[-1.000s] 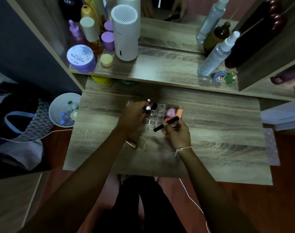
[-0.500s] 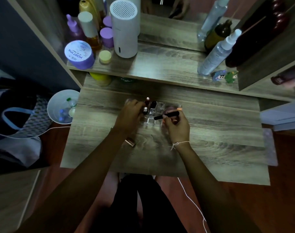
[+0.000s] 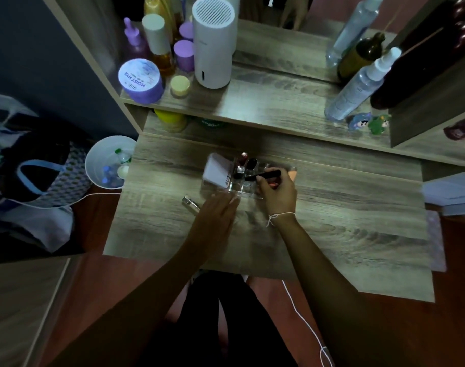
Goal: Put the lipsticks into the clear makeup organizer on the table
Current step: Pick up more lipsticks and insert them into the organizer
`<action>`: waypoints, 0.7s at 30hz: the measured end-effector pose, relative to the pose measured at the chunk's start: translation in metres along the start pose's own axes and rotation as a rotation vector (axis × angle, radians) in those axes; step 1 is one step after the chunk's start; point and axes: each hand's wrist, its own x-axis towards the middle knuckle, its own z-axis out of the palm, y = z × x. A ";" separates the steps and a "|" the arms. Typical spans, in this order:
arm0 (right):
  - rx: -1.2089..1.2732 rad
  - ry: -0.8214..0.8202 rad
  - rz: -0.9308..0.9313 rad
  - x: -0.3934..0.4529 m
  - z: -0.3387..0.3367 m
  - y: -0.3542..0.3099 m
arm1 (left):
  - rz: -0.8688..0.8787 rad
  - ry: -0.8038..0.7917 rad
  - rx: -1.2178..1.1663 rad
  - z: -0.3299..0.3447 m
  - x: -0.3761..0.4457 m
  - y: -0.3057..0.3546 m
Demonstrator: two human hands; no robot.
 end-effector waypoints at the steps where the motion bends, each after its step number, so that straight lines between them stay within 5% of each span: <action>1: 0.002 -0.002 0.006 -0.001 0.001 0.001 | -0.007 -0.012 0.002 0.003 -0.002 -0.001; 21: -0.059 0.005 0.006 -0.014 -0.002 0.009 | 0.010 0.021 0.007 0.001 -0.012 -0.006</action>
